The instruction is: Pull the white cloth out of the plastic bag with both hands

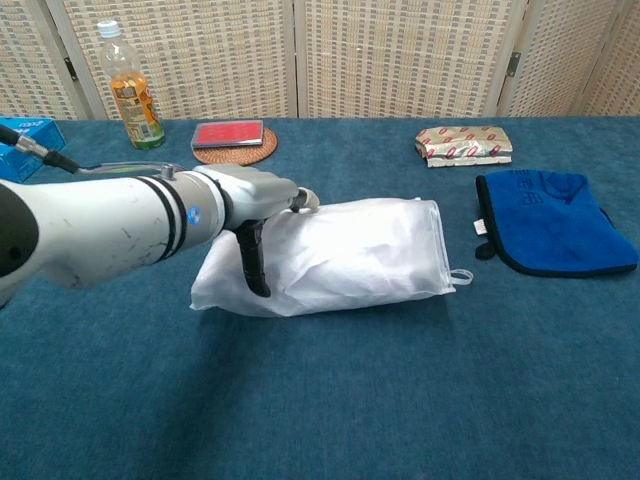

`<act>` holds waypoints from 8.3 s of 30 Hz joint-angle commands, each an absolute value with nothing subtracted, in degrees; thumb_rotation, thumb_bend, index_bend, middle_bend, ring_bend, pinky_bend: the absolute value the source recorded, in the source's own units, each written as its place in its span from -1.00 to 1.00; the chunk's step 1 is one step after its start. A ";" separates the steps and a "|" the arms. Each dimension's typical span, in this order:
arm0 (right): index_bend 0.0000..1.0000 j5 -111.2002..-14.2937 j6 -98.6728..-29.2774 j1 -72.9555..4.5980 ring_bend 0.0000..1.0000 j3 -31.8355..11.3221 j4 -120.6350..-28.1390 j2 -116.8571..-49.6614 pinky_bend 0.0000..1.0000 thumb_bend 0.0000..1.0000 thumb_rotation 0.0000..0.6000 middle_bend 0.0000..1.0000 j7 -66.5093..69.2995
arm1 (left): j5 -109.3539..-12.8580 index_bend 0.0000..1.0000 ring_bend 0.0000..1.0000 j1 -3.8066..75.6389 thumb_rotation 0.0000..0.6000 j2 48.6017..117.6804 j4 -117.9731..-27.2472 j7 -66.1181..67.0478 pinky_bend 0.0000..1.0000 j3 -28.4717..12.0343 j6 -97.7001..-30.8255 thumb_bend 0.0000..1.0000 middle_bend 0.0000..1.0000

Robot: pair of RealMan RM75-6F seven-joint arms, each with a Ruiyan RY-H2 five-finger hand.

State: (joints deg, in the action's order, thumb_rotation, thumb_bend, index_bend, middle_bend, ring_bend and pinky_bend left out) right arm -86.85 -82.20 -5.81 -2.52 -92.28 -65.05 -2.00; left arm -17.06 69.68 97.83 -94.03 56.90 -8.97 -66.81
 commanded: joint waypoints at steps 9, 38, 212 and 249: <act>0.14 -86.97 -82.09 -6.02 0.09 -2.54 -92.27 -65.21 0.25 -0.49 1.00 0.09 -1.91 | -23.87 -0.28 -0.22 68.16 1.00 100.42 -91.59 56.26 -0.41 -7.94 -69.57 -1.00 0.01; -0.02 -88.86 -83.40 -9.62 -0.33 -6.36 -95.79 -66.63 0.06 -0.86 1.00 -0.41 -1.19 | -54.39 0.20 0.15 55.60 1.00 95.12 -99.39 42.00 -0.12 -5.89 -75.84 -1.00 0.47; 0.68 -68.90 -58.49 -37.47 -0.94 -14.23 -80.74 -93.10 -0.57 0.09 1.00 -0.54 -4.24 | -75.30 -0.22 0.11 43.10 1.00 89.90 -105.51 41.25 0.37 -1.10 -72.87 -1.00 -0.05; 0.68 -66.09 -56.15 -37.63 -0.94 -15.48 -76.59 -93.52 -0.57 0.09 1.00 -0.54 2.06 | -84.29 -0.17 0.99 45.37 1.00 95.27 -96.97 42.87 1.00 -1.39 -61.80 -1.00 1.00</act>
State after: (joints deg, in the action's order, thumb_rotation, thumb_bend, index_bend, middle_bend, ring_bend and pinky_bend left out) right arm -66.11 -56.17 -37.63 -15.48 -76.60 -93.52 2.06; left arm -84.15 45.35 95.11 -97.13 42.88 -1.37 -61.89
